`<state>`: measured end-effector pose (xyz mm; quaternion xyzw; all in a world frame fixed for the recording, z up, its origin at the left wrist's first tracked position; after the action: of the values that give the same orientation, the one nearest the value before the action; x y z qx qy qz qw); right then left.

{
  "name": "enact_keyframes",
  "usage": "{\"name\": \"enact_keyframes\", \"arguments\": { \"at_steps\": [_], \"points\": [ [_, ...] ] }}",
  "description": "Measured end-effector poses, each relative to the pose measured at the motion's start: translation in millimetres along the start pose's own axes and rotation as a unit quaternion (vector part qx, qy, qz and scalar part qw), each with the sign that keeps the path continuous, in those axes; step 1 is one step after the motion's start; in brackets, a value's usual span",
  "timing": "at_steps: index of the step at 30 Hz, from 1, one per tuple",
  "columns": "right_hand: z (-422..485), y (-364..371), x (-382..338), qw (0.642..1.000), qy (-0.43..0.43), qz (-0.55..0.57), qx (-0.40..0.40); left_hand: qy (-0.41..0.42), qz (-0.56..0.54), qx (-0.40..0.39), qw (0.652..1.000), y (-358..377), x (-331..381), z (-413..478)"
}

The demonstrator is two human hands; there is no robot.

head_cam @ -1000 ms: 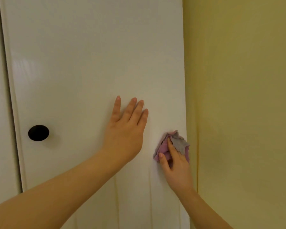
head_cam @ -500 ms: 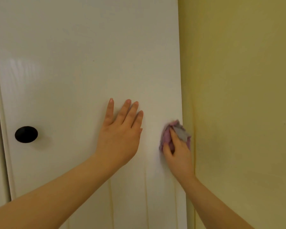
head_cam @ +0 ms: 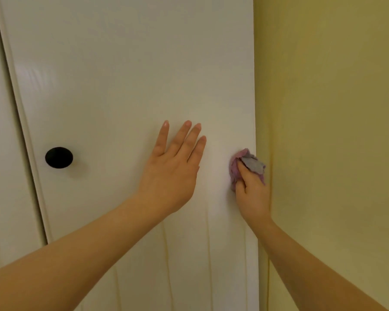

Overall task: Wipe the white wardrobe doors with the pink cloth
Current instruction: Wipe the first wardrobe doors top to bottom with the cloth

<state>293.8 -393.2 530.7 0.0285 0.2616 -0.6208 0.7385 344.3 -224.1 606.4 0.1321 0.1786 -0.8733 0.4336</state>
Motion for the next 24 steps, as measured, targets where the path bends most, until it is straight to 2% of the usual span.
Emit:
{"name": "enact_keyframes", "arguments": {
  "at_steps": [4,7,10,14,16,20,24],
  "points": [
    [-78.9,13.4,10.4,0.999,0.014,0.010,-0.029,-0.001,0.014,0.006,1.000,-3.5,-5.6,-19.7],
    [-62.0,11.7,14.6,0.998,0.017,0.011,-0.060,0.011,0.019,0.009,1.000,-4.1,-3.7,-28.5],
    [-43.5,13.8,5.3,0.999,0.028,0.015,-0.042,-0.002,0.020,0.008,1.000,-6.0,-4.7,-35.9],
    [-102.1,28.1,-0.3,0.989,0.110,0.047,-0.092,-0.019,0.034,-0.004,0.999,-8.0,-9.1,-50.6],
    [-106.0,26.6,3.3,0.988,0.103,0.033,-0.108,-0.025,0.042,-0.010,0.999,-8.3,-9.2,-54.9],
    [-59.0,14.3,5.4,0.996,0.062,0.019,-0.057,-0.025,0.035,-0.015,0.999,-9.1,-2.2,-58.3],
    [-90.7,25.2,-6.4,0.989,0.110,0.087,-0.045,-0.025,0.032,-0.020,0.999,-9.7,1.8,-66.4]
  ]
}}
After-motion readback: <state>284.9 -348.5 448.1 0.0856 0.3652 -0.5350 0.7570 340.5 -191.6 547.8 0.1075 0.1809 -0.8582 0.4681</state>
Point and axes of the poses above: each hand's wrist, its own z-axis towards the middle knuckle, its own y-axis out of the palm, x = y × z, the point moved 4 cm from there along z, towards the middle knuckle, and after that the axes turned 11 degrees about -y, right-handed, at the moved point
